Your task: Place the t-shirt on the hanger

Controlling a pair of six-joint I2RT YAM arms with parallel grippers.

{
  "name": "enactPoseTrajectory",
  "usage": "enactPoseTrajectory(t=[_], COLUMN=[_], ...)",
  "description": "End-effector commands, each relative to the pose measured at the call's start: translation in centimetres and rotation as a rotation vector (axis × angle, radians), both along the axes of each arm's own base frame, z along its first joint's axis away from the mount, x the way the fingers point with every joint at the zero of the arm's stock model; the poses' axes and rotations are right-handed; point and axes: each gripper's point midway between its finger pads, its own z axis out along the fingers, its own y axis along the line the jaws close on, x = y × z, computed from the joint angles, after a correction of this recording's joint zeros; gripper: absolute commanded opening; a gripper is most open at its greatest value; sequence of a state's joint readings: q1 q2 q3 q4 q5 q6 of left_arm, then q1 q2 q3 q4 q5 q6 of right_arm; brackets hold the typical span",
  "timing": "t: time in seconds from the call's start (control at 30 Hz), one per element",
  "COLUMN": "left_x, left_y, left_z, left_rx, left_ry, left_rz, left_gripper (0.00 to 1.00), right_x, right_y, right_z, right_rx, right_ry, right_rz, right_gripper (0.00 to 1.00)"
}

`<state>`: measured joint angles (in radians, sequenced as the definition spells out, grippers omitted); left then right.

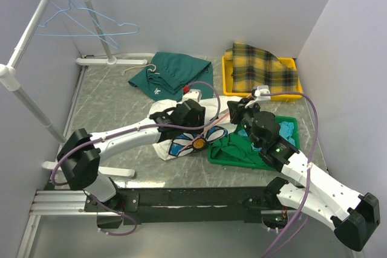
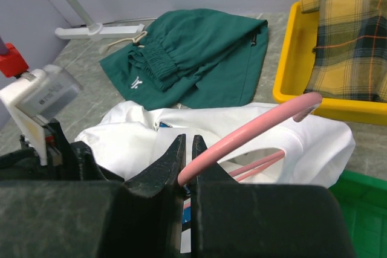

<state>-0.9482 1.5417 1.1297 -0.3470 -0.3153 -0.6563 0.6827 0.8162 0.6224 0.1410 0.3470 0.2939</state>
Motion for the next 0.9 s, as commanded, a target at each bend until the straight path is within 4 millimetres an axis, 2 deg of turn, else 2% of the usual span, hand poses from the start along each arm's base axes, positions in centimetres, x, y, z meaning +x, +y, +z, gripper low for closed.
enactPoseTrajectory(t=[0.0,0.03,0.13,0.17,0.2,0.27,0.33,0.37,0.43,0.57,0.6,0.67,0.7,0.77,0.8,0.87], left_x=[1.1,1.0,1.3,1.3,1.3,1.4,1.2,1.3,1.1,0.5,0.3,0.1,-0.2,-0.5,-0.7,-1.1], left_y=[0.3,0.4,0.6,0.8,0.9,1.4,1.4,1.9,1.9,3.6,3.8,4.8,4.9,5.7,5.8,6.3], left_z=[-0.2,-0.4,-0.7,-0.4,0.0,1.6,2.9,4.2,5.6,8.3,8.7,9.8,10.2,11.1,11.3,12.1], left_rx=[0.1,0.112,0.132,0.131,0.129,0.111,0.077,0.038,-0.03,-0.171,-0.192,-0.24,-0.259,-0.285,-0.29,-0.3], left_ry=[-0.056,-0.058,-0.064,-0.071,-0.077,-0.105,-0.115,-0.122,-0.122,-0.114,-0.113,-0.125,-0.123,-0.139,-0.138,-0.15], left_rz=[0.039,0.043,0.053,0.057,0.061,0.07,0.057,0.059,0.032,-0.006,-0.015,-0.017,-0.031,-0.031,-0.035,-0.035], left_gripper=[0.61,0.6,0.47,0.35,0.29,0.15,0.09,0.04,0.02,0.01,0.01,0.01,0.01,0.01,0.01,0.01], right_x=[0.2,0.2,0.3,0.3,0.5,0.8,1.2,1.4,1.8,2.9,3.0,3.5,3.6,4.0,4.2,4.6], right_y=[-0.1,-0.1,-0.2,-0.2,-0.3,-0.6,-1.4,-1.4,-2.1,-3.8,-3.8,-4.0,-4.3,-4.2,-4.3,-4.0], right_z=[3.0,2.9,3.1,3.1,3.3,3.2,3.7,3.6,4.4,5.6,6.8,7.0,8.1,8.3,9.4,9.4], right_rx=[0.052,0.048,0.048,0.046,0.044,0.036,0.042,0.039,0.051,0.031,0.035,0.009,0.016,0.006,0.019,-0.006], right_ry=[-0.068,-0.064,-0.064,-0.064,-0.065,-0.059,-0.063,-0.059,-0.065,-0.074,-0.088,-0.082,-0.093,-0.084,-0.094,-0.084], right_rz=[-0.015,-0.015,-0.024,-0.027,-0.036,-0.062,-0.113,-0.13,-0.187,-0.325,-0.341,-0.377,-0.402,-0.425,-0.444,-0.458], right_gripper=[0.0,0.0,0.0,0.0,0.0,0.0,0.0,0.0,0.0,0.0,0.0,0.0,0.0,0.0,0.0,0.0])
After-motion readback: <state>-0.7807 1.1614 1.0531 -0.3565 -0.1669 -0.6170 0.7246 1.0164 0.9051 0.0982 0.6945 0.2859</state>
